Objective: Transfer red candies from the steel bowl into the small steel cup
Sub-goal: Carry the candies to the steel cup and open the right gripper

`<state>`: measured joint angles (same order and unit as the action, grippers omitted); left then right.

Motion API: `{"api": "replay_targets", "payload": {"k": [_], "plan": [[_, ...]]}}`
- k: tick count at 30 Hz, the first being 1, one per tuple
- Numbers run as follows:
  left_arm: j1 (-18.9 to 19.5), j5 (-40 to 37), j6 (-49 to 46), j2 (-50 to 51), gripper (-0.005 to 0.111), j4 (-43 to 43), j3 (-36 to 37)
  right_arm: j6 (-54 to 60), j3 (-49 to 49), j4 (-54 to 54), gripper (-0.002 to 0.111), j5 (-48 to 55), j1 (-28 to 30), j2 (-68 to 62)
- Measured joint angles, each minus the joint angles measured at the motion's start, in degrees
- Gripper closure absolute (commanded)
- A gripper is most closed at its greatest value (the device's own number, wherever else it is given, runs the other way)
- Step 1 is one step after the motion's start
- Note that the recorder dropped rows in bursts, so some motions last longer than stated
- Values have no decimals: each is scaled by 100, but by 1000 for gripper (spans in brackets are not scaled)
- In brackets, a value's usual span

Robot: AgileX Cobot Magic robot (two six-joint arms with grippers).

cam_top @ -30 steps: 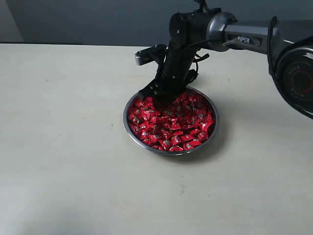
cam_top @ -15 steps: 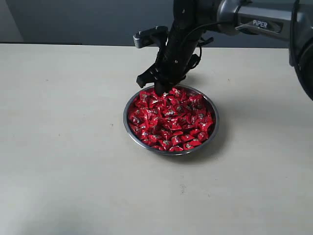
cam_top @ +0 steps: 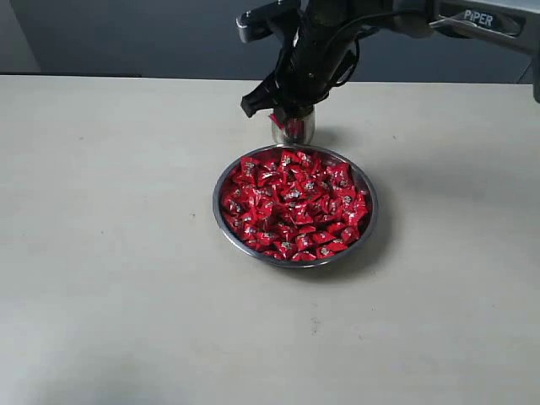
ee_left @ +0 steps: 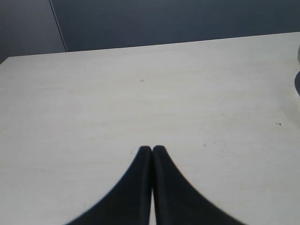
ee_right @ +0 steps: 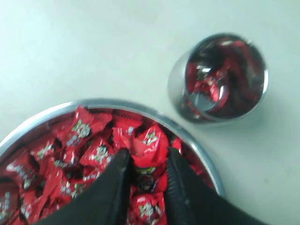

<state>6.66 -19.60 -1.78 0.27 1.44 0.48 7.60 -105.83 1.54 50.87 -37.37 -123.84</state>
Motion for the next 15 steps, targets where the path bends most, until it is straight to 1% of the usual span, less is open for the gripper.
{"api": "replay_targets", "payload": {"k": [4,7,9,12,13,15], "plan": [[0,0,0,0,106,0,0,-347,0,-110,105,-726,93,-39],[0,0,0,0,106,0,0,-519,0,-97,105,-1124,269,-167],[0,0,0,0,106,0,0,-576,0,128,105,-1352,477,-326],[0,0,0,0,106,0,0,-589,0,346,104,-1533,610,-542],[0,0,0,0,106,0,0,-589,0,387,102,-1632,623,-637],[0,0,0,0,106,0,0,-589,0,438,82,-1754,623,-740]]}}
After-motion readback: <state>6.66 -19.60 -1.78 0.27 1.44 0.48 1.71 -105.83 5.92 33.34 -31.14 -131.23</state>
